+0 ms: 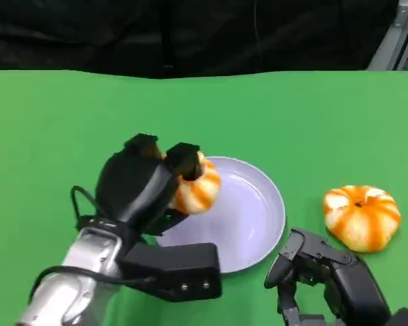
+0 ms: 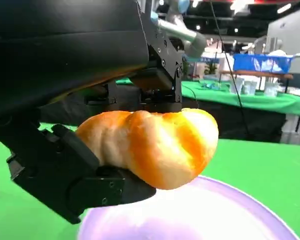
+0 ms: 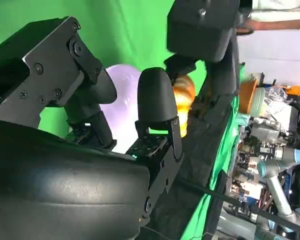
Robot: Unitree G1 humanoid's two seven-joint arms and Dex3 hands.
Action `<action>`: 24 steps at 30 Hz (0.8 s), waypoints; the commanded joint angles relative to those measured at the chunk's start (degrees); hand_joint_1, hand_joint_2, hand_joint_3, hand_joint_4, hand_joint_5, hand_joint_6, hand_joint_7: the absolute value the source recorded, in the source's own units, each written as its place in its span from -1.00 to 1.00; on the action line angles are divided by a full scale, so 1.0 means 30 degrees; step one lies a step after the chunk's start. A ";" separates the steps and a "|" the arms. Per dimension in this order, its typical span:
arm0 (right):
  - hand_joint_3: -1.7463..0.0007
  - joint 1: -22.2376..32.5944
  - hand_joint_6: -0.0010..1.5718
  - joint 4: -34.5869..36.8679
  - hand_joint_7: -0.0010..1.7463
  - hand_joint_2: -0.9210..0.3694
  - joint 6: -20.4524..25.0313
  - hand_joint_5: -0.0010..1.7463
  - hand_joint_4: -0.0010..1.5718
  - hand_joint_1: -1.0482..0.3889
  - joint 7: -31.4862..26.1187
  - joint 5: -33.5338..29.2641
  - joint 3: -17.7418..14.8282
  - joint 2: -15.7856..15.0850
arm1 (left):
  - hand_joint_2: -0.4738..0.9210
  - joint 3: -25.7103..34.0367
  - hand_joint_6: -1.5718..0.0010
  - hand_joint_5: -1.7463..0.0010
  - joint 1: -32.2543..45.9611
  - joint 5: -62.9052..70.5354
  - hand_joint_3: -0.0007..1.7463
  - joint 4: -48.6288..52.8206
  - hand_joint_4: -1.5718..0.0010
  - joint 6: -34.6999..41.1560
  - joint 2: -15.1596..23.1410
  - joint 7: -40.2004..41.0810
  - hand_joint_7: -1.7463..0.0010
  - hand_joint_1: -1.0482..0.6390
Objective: Grasp the bread from the table and place it into the plate.
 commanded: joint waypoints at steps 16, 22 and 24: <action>-0.71 0.0273 -0.06 -0.0577 0.75 -0.07 0.0330 0.96 0.07 0.68 -0.0026 -0.0044 0.0034 -0.0133 | 1.00 -0.0712 0.62 0.30 -0.1133 -0.1490 -0.72 -0.1782 0.98 0.2815 0.0297 -1.0485 0.97 -0.69; -0.69 0.0295 -0.07 -0.0649 0.75 -0.07 0.0433 0.95 0.07 0.66 -0.0088 -0.0117 0.0034 -0.0113 | 1.00 -0.0926 0.62 0.27 -0.1180 -0.1482 -0.72 -0.2279 0.99 0.2988 0.0642 -1.1709 0.97 -0.72; -0.69 0.0260 -0.07 -0.0564 0.74 -0.08 0.0312 0.95 0.07 0.66 -0.0062 -0.0071 0.0028 -0.0117 | 1.00 -0.0966 0.60 0.25 -0.1173 -0.1515 -0.73 -0.2682 0.96 0.2997 0.0834 -1.2421 0.96 -0.72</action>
